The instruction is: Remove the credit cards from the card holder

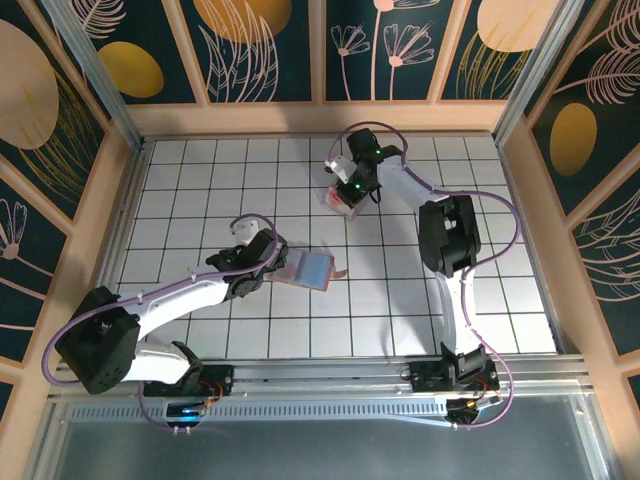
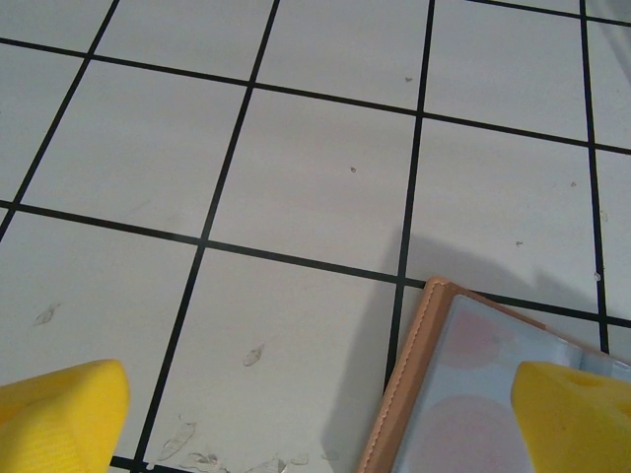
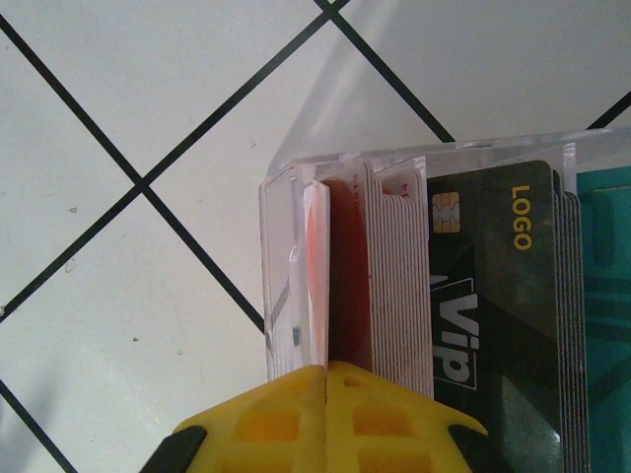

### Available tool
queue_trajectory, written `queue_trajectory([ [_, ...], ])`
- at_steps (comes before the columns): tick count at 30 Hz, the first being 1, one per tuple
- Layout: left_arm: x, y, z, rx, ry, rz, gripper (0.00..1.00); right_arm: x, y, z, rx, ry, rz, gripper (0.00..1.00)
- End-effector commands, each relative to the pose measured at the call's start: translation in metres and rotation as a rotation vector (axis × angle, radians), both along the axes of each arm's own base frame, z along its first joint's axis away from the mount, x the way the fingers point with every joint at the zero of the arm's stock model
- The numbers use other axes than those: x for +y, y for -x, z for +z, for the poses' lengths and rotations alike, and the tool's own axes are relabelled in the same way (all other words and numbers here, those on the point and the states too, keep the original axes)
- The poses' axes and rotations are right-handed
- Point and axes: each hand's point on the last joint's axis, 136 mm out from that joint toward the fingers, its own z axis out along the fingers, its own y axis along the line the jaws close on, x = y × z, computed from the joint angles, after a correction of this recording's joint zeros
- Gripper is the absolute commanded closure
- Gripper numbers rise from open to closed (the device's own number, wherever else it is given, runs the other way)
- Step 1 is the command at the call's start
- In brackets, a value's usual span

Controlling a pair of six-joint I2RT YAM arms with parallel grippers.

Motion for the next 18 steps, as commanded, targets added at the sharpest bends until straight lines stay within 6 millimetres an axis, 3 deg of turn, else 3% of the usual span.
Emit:
queue_trajectory([
  [1,0.008,0.001,0.003,-0.018,0.024,0.041,0.01,0.002,-0.001,0.001,0.006,0.008,0.000,0.87],
  [11,0.018,0.001,0.010,-0.048,0.069,0.074,0.01,0.003,0.001,0.044,-0.075,-0.055,-0.051,0.76],
  [18,0.028,-0.002,0.011,-0.072,0.184,0.116,0.01,0.011,0.016,0.070,-0.198,-0.085,-0.191,0.69],
])
